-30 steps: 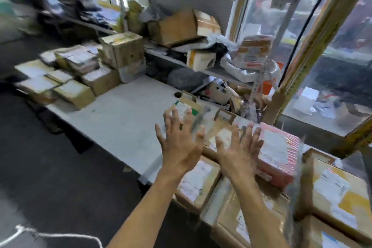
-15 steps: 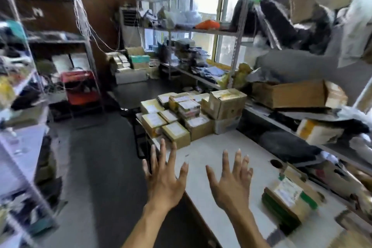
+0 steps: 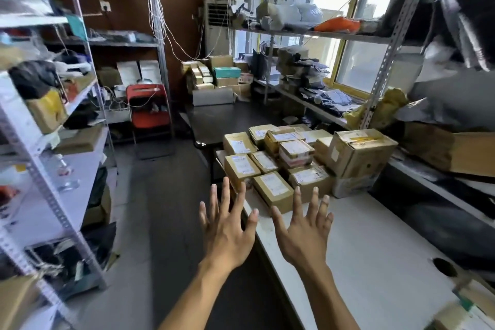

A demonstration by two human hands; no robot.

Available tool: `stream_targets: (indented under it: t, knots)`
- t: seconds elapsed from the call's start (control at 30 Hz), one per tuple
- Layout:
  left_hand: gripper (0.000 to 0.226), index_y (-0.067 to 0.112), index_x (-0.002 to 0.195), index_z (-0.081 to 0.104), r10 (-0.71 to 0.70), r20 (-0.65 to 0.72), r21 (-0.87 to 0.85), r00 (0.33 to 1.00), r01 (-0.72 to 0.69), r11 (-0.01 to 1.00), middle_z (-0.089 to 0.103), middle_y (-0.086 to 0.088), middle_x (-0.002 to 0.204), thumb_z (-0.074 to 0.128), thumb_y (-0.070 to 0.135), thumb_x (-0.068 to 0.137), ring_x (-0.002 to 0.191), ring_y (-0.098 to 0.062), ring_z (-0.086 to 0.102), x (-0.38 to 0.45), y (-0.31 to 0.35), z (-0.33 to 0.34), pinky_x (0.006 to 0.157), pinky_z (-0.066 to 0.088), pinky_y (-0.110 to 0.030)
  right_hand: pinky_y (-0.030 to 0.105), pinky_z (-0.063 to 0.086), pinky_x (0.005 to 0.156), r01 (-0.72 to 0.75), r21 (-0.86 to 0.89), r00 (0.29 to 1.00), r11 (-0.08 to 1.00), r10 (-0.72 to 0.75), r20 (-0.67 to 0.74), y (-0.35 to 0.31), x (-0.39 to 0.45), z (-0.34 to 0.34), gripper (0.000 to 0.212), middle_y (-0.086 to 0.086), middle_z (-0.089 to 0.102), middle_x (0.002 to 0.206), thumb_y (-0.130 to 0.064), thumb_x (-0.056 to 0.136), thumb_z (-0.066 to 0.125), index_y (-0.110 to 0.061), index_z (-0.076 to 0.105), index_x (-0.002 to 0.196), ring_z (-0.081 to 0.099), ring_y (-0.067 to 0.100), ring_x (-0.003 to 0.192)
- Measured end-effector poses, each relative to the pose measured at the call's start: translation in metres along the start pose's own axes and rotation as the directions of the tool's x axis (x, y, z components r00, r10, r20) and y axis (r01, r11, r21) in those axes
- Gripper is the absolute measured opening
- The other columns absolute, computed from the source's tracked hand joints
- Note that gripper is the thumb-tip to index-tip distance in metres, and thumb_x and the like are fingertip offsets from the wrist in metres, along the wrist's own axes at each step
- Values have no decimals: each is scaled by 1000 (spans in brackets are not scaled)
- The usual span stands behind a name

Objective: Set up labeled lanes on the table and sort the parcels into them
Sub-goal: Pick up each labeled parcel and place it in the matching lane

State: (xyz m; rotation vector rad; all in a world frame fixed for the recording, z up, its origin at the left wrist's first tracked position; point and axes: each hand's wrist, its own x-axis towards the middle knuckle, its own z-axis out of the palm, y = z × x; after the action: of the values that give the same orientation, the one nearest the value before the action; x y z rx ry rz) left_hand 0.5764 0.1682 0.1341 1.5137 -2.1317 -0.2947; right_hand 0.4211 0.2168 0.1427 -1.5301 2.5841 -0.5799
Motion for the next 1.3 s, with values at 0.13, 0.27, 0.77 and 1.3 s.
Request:
stream_targets:
  t: [0.13,0.27,0.77,1.3]
  knots:
    - [63,56,148,-16,-15,-4,-4,1000,14,1000,-35,17,160,5,73,91,145,-9,-40,61,-15,6,123,-16,-49,50,-16,125,6,47,999,999,-8,41,-19,55,15,82,3,-32,168,-75,98,15,-33,-11,164,-39,25,150]
    - [64,55,149,-16,15,-12,10,1000,-15,1000,-37,16,160,1,75,91,145,-9,-41,127,-16,8,122,-19,-46,50,-17,125,-22,84,1000,996,22,-8,-35,116,19,98,4,-30,168,-84,80,-7,-35,-9,164,-36,27,152]
    - [62,49,156,-4,55,68,-54,996,-51,997,-32,16,162,20,65,101,147,-9,-36,293,-41,62,123,-17,-46,47,-21,122,-107,53,994,993,106,31,-56,262,69,81,6,-32,167,-73,100,15,-33,-12,164,-44,23,144]
    - [65,46,157,-9,284,237,-191,929,-242,951,-31,12,163,14,66,100,149,-11,-33,521,-113,109,124,-12,-50,47,-20,125,-442,174,887,880,458,-62,-126,426,129,81,3,-35,166,-66,103,25,-40,-35,150,-36,24,150]
